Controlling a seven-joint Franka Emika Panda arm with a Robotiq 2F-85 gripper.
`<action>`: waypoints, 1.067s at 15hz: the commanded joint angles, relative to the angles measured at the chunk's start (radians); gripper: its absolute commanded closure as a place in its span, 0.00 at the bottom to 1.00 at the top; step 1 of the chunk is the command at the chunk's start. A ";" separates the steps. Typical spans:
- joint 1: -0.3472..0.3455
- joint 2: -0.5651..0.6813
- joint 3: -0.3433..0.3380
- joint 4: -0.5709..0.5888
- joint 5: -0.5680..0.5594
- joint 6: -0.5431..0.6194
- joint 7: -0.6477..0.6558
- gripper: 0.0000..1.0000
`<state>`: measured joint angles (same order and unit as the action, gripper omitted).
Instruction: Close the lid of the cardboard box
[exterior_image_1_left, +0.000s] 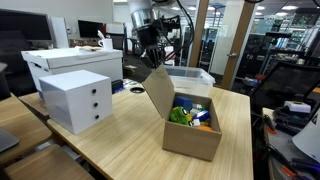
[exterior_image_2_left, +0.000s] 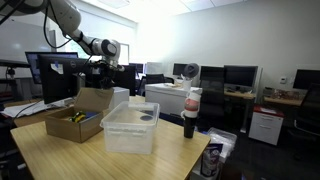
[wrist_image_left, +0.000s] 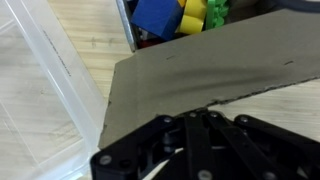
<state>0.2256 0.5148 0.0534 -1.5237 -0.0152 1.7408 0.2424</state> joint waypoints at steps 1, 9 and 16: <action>-0.024 -0.112 0.007 -0.160 0.026 0.056 0.023 0.97; -0.053 -0.279 0.016 -0.371 0.034 0.174 -0.023 0.97; -0.092 -0.531 0.021 -0.653 0.085 0.188 -0.163 0.97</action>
<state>0.1653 0.1093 0.0618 -2.0381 0.0275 1.9017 0.1584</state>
